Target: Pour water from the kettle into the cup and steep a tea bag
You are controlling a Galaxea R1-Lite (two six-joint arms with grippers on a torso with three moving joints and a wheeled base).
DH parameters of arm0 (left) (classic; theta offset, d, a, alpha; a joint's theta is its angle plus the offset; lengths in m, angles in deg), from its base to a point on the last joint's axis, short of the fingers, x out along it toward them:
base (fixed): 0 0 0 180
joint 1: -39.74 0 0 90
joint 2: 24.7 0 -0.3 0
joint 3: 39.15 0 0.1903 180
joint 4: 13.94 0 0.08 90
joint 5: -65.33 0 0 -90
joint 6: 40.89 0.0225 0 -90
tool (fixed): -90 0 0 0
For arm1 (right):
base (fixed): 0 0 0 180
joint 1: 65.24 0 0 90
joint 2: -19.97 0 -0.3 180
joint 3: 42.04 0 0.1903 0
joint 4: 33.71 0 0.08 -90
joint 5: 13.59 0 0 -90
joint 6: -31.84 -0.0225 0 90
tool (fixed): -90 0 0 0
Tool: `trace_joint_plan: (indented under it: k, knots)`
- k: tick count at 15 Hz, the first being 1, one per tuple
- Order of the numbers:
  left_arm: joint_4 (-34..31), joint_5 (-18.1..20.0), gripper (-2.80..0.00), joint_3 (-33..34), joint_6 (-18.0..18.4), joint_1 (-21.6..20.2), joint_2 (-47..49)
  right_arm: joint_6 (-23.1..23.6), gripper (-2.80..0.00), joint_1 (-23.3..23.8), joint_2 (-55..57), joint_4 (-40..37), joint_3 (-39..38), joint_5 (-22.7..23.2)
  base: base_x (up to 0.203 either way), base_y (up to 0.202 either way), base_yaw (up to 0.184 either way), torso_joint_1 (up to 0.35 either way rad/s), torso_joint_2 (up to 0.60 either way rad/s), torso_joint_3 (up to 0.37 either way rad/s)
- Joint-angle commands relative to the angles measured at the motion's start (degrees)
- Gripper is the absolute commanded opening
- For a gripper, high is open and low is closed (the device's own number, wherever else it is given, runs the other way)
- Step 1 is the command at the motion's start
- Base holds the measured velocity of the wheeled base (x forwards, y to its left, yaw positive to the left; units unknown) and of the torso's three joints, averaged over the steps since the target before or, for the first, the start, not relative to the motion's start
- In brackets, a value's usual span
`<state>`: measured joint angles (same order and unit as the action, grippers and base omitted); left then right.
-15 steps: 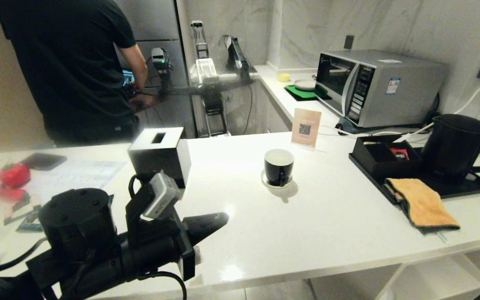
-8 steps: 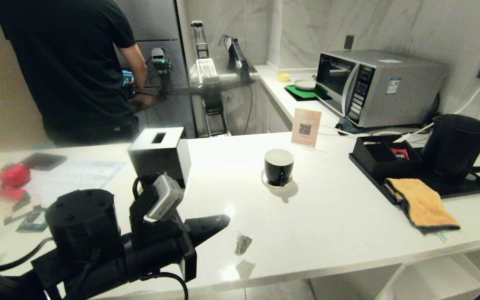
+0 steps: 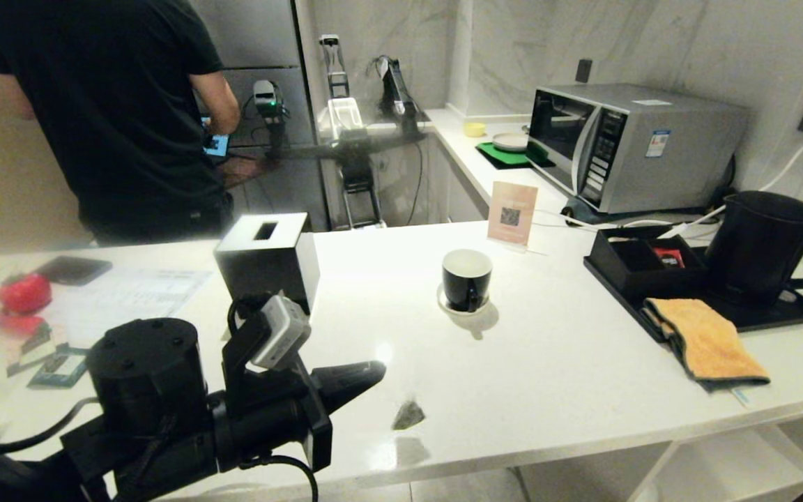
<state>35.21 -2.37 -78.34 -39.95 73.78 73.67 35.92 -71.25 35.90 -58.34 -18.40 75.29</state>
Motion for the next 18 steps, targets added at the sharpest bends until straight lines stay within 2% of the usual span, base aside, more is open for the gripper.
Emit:
trace_joint_plan:
  k: [1,4,6,10,13,18]
  knots:
    - [0.52,-0.23,-2.80,0.04,-0.07,-0.11,-0.35,0.06,-2.80,0.10,0.33,-0.11,0.00,-0.02,0.000,0.000,0.000,0.000,0.00,0.000]
    - [0.52,-0.24,-2.80,1.40,-0.06,-0.55,-0.63,0.06,-2.80,4.57,-0.29,0.69,-0.19,0.04,0.000,0.000,0.000,0.000,0.00,0.000]
    - [0.52,-0.24,-2.80,1.76,-0.24,-0.64,-0.72,0.03,-2.80,6.70,-4.87,0.98,-0.25,0.01,0.000,0.000,0.000,0.000,0.00,0.000]
    - [0.52,-0.24,-2.80,1.41,-0.32,-2.31,-1.57,-0.94,-2.80,6.50,-15.60,1.07,-0.27,-0.10,0.000,0.000,0.000,0.000,0.00,0.000]
    - [0.52,-0.06,-2.80,1.94,-0.06,-2.31,-3.18,-3.63,-2.80,6.45,-15.85,1.08,-0.27,-0.36,0.000,0.000,0.000,0.000,0.00,0.000]
    - [0.43,-0.06,-2.80,2.04,-0.06,-2.38,-4.41,-3.63,-2.80,6.45,-15.85,1.08,-0.27,-0.37,0.000,0.000,0.000,0.000,0.00,0.000]
